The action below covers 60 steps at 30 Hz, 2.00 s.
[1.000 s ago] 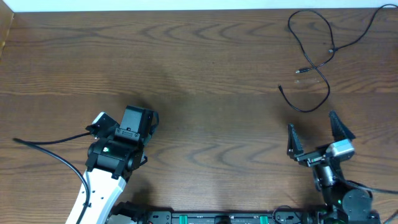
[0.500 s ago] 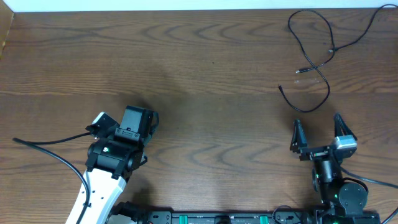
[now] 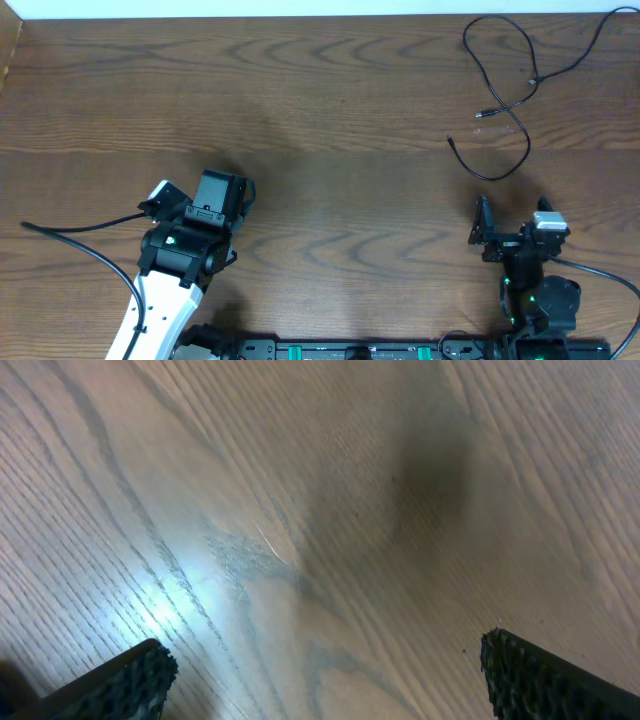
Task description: Untangle cables
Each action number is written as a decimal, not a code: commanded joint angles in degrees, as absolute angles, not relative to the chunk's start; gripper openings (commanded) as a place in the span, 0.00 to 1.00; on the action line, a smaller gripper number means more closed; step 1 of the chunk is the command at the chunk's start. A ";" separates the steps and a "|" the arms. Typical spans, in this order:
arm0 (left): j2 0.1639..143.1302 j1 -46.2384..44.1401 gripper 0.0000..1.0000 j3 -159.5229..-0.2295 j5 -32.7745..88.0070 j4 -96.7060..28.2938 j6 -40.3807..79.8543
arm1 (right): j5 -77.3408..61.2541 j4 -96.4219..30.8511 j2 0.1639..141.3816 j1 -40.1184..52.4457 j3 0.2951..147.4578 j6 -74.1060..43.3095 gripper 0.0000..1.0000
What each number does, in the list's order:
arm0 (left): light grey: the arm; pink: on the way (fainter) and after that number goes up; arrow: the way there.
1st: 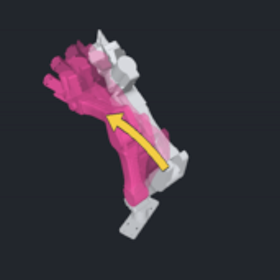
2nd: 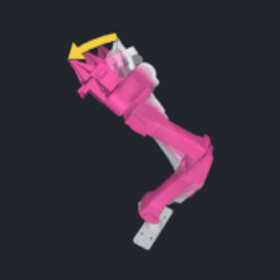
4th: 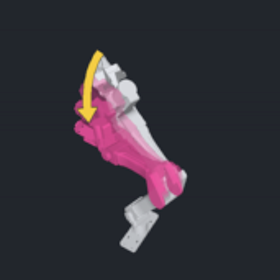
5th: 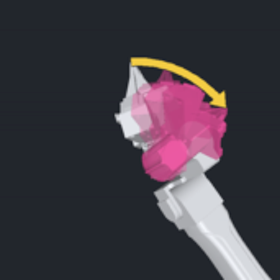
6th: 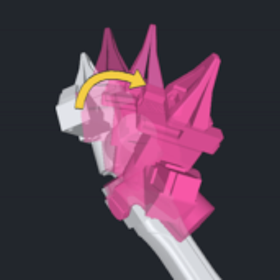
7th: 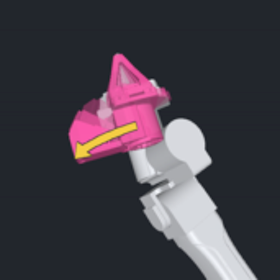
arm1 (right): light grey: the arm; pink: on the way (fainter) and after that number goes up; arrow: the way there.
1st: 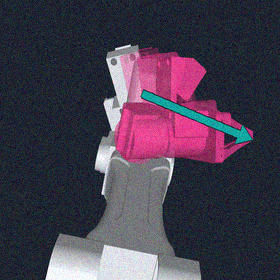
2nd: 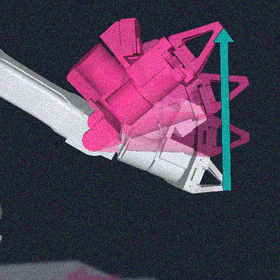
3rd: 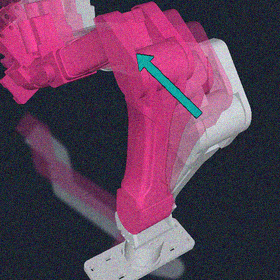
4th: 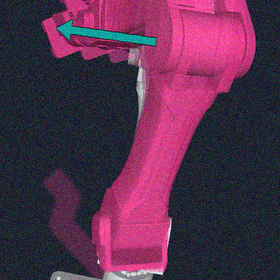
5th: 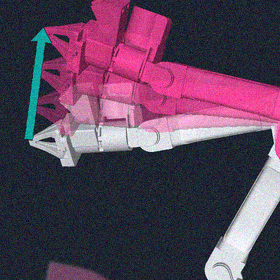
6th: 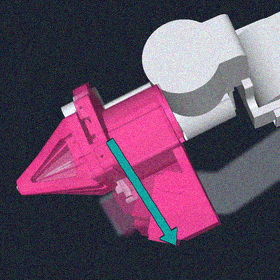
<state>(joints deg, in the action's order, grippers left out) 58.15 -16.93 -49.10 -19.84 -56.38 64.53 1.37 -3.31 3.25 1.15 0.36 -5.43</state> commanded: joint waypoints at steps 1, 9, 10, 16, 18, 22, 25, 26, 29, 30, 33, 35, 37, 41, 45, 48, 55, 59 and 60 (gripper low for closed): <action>57.98 -16.67 0.98 -49.08 -21.06 -56.51 65.04 | 2.46 -4.12 3.22 1.17 0.32 -3.88 0.99; 57.98 -16.67 0.98 -49.08 -21.06 -56.51 65.04 | 2.46 -4.10 5.80 1.17 0.32 -2.90 0.99; 57.98 -16.67 0.98 -49.08 -21.06 -56.51 65.04 | 2.46 -4.05 5.80 1.17 0.32 -2.90 0.99; 57.98 -16.67 0.98 -49.08 -21.06 -56.51 65.04 | 2.42 -2.50 5.80 1.17 0.32 -2.92 0.99; 57.98 -16.67 0.98 -49.08 -21.06 -56.51 65.04 | 2.26 -2.02 5.80 1.17 0.32 -2.94 0.99; 57.98 -16.67 0.98 -49.08 -21.06 -56.51 65.04 | 1.78 -1.30 5.28 1.13 0.32 -2.63 0.99; 57.98 -16.67 0.98 -49.08 -21.06 -56.51 65.04 | 1.80 -1.32 4.45 1.13 0.32 0.58 0.99; 57.98 -16.67 0.98 -49.08 -21.06 -56.51 65.04 | 1.80 -1.56 4.01 1.13 0.32 1.67 0.99; 57.98 -16.67 0.98 -49.08 -21.06 -56.51 65.04 | 2.04 -4.47 1.80 0.73 0.32 3.14 0.99; 57.98 -16.67 0.98 -49.08 -21.06 -56.51 65.04 | 1.80 -4.29 1.37 0.43 0.32 3.38 0.99; 57.98 -16.67 0.98 -49.08 -21.06 -56.51 65.04 | 1.83 -4.25 0.60 -0.21 0.32 3.51 0.99; 57.98 -16.67 0.98 -49.08 -21.06 -56.51 65.04 | 1.80 -4.27 0.27 -0.54 0.32 3.51 0.99; 57.98 -16.67 0.98 -49.08 -21.06 -56.51 65.04 | 1.80 -4.27 0.27 -0.60 0.32 3.51 0.99; 57.98 -16.67 0.98 -49.08 -21.06 -56.51 65.04 | 1.80 -4.25 0.27 -0.60 0.32 3.49 0.99; 57.98 -16.67 0.98 -49.08 -21.06 -56.51 65.04 | 1.80 -4.25 0.32 -0.60 0.32 3.49 0.99; 57.98 -16.67 0.98 -49.08 -21.06 -56.51 65.04 | 1.80 -4.25 0.32 -0.60 0.32 3.49 0.99; 57.98 -16.67 0.98 -49.08 -21.06 -56.51 65.04 | 1.80 -4.25 0.32 -0.60 0.32 3.49 0.99; 57.98 -16.67 0.98 -49.08 -21.06 -56.51 65.04 | 1.80 -4.25 0.32 -0.60 0.32 3.49 0.99; 57.98 -16.67 0.98 -49.08 -21.06 -56.51 65.04 | 1.80 -4.25 0.32 -0.60 0.32 3.49 0.99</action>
